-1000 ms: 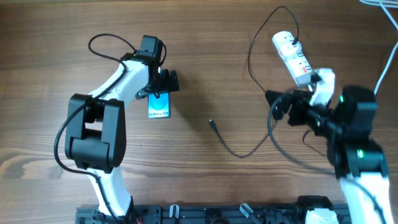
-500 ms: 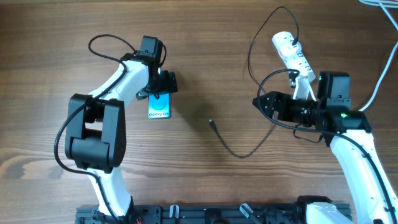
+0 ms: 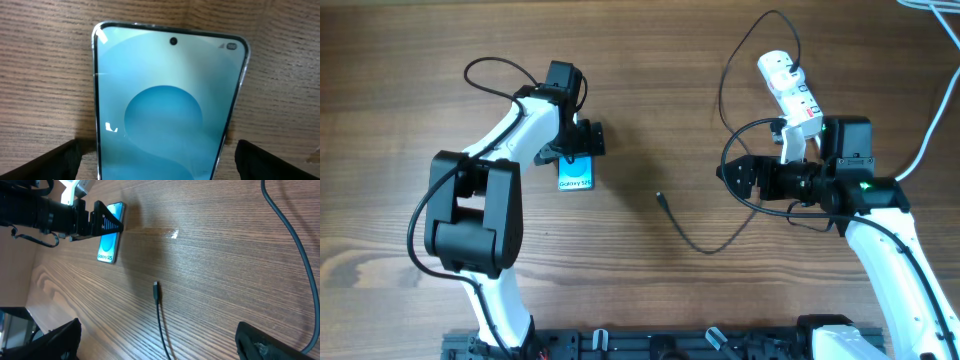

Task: Plug charger to phone and switch on socket

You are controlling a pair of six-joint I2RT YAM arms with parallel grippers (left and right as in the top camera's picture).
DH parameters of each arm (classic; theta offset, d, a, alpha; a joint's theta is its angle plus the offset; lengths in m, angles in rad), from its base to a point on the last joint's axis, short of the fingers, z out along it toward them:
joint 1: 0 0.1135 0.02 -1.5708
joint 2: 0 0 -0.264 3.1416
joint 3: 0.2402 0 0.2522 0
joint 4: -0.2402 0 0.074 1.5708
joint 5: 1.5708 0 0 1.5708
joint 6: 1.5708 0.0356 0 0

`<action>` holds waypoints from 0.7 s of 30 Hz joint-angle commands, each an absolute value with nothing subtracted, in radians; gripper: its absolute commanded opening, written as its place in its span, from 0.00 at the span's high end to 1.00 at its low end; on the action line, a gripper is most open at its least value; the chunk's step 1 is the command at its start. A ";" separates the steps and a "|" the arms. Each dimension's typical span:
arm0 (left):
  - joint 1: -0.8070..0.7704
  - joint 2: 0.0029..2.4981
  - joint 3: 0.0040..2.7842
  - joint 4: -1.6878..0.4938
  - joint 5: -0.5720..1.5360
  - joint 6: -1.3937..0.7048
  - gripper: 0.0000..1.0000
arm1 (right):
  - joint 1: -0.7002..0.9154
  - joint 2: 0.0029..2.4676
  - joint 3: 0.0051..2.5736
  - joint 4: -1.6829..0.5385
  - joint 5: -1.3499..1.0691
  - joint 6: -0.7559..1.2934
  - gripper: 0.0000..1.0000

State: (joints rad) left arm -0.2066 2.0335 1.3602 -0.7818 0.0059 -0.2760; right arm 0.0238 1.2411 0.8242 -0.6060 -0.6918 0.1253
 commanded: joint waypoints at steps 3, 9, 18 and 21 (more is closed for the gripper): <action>-0.205 2.050 1.341 -0.788 0.025 -0.269 0.01 | 0.027 1.253 0.842 -0.612 -0.708 0.105 0.01; -0.205 2.050 1.341 -0.797 0.025 -0.269 0.07 | 0.027 1.253 0.842 -0.619 -0.708 0.105 0.01; -0.205 2.050 1.341 -0.796 0.025 -0.242 0.11 | 0.027 1.253 0.842 -0.619 -0.708 0.106 0.00; -0.205 2.050 1.341 -0.794 0.025 -0.243 0.18 | 0.027 1.253 0.842 -0.618 -0.707 0.105 0.00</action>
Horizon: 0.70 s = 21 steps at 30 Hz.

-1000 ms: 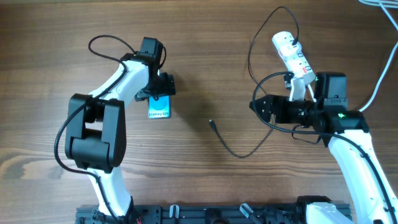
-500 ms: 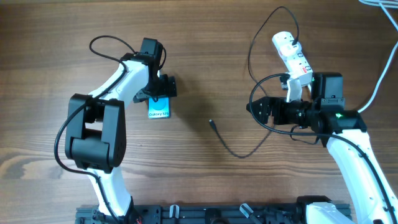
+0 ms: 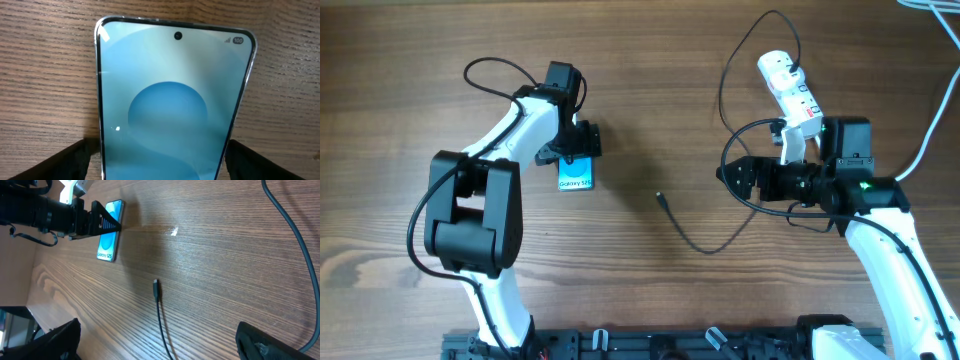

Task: Plug charger to phone and switch on socket

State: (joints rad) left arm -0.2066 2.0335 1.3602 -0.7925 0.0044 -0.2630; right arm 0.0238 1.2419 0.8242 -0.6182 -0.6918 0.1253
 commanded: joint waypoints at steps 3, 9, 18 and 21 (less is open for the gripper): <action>-0.205 2.050 1.341 -0.794 0.025 -0.243 0.20 | 0.027 1.253 0.842 -0.618 -0.707 0.105 0.00; -0.205 2.050 1.341 -0.801 0.025 -0.243 0.19 | 0.027 1.253 0.842 -0.618 -0.707 0.105 0.00; -0.205 2.050 1.341 -0.800 0.025 -0.242 0.29 | 0.027 1.253 0.842 -0.627 -0.705 0.096 0.00; -0.205 2.050 1.341 -0.800 0.025 -0.242 0.32 | 0.027 1.253 0.842 -0.638 -0.745 0.028 0.00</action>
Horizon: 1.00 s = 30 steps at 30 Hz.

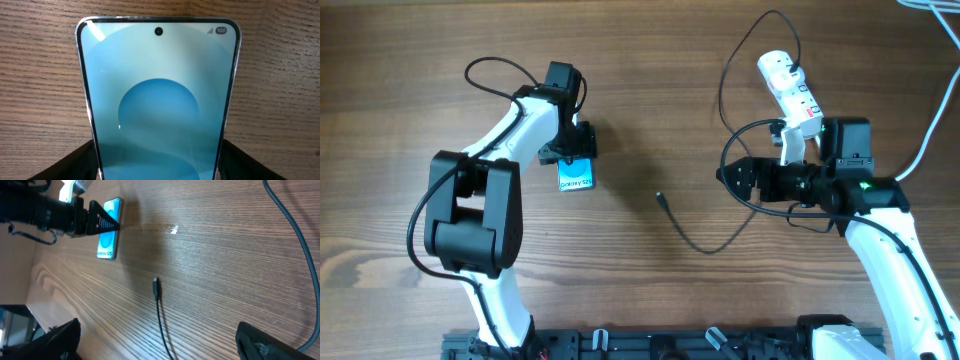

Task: Plug charger to phone and switch on socket

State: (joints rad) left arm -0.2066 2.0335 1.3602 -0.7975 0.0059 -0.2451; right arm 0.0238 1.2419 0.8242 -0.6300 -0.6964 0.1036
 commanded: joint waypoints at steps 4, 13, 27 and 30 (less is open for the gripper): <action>-0.205 2.050 1.341 -0.802 0.042 -0.231 0.34 | 0.048 1.253 0.839 -0.644 -0.754 0.027 0.00; -0.203 2.050 1.341 -0.803 0.101 -0.186 0.42 | 0.161 1.253 0.818 -0.556 -0.753 0.086 0.00; -0.141 2.050 1.341 -0.822 0.325 -0.103 0.39 | 0.402 1.627 0.783 -0.097 -0.848 0.272 0.00; -0.137 2.050 1.341 -0.823 0.352 -0.103 0.37 | 0.475 1.729 0.783 0.047 -0.847 0.298 0.00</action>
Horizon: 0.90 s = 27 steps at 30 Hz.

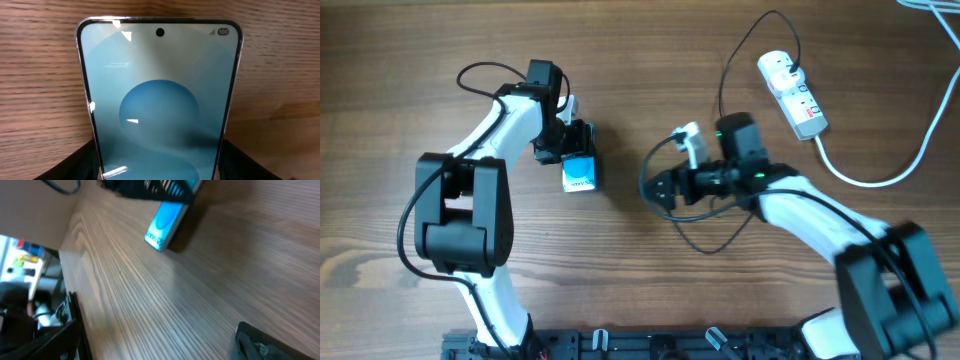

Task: Plug charger to phone and switch on socket

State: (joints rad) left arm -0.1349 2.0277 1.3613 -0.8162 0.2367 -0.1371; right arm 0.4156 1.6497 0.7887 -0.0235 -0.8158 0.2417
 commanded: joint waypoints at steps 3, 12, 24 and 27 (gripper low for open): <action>-0.140 2.050 1.341 -0.824 0.356 -0.103 0.37 | 0.540 1.819 0.783 0.218 -0.828 0.336 0.00; -0.142 2.050 1.341 -0.827 0.405 -0.081 0.36 | 0.630 2.001 0.785 0.580 -0.663 0.482 0.01; -0.207 2.050 1.341 -0.801 0.403 -0.081 0.34 | 0.630 2.022 0.786 0.646 -0.598 0.582 0.37; -0.207 2.050 1.341 -0.801 0.404 -0.081 0.34 | 0.630 2.022 0.786 0.670 -0.598 0.622 0.44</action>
